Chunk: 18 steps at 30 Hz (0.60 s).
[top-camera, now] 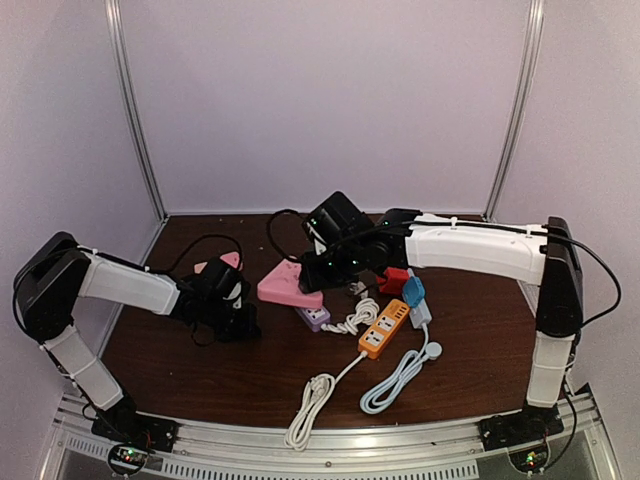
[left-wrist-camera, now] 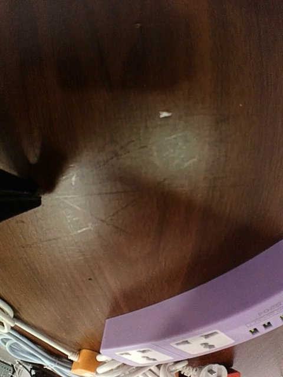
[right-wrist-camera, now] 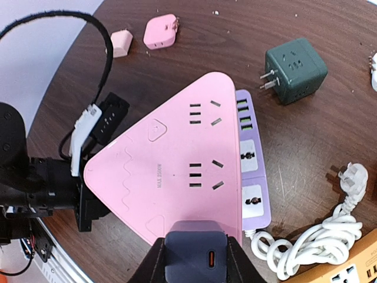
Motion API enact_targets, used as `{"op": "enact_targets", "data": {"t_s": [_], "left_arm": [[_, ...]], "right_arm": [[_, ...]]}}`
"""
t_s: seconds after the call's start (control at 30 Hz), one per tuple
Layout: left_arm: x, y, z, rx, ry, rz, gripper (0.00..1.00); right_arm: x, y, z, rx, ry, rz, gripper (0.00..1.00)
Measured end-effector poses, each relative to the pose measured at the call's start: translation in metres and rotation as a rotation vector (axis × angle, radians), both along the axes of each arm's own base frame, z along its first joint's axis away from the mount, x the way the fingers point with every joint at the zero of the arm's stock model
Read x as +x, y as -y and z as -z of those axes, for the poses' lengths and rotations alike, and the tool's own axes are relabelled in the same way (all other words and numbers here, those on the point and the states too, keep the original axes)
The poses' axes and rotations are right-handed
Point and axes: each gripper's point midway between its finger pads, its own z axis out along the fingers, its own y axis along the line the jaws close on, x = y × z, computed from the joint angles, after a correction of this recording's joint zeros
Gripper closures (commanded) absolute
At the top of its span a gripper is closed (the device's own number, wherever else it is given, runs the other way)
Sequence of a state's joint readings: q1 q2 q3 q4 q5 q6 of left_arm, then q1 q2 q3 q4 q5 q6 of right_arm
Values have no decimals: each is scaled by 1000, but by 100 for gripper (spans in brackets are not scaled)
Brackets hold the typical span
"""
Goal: Pull the plug off the socket
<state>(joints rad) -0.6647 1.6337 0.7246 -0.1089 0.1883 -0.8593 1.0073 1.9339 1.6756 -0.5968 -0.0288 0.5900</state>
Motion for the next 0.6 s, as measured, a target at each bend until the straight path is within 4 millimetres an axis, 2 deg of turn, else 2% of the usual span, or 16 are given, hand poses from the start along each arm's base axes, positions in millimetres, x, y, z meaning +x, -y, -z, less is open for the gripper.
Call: {"op": "enact_targets", "data": {"t_s": [0.1, 0.37, 0.47, 0.6], "left_arm": [[0, -1, 0, 12, -3, 2, 100], [-5, -8, -5, 52, -24, 10, 100], [-4, -17, -21, 48, -8, -7, 98], [15, -44, -65, -2, 82, -88, 97]], "right_arm": [[7, -2, -10, 37, 22, 11, 86], [3, -7, -4, 41, 2, -14, 87], [3, -11, 7, 37, -14, -24, 87], [1, -18, 31, 12, -44, -39, 87]]}}
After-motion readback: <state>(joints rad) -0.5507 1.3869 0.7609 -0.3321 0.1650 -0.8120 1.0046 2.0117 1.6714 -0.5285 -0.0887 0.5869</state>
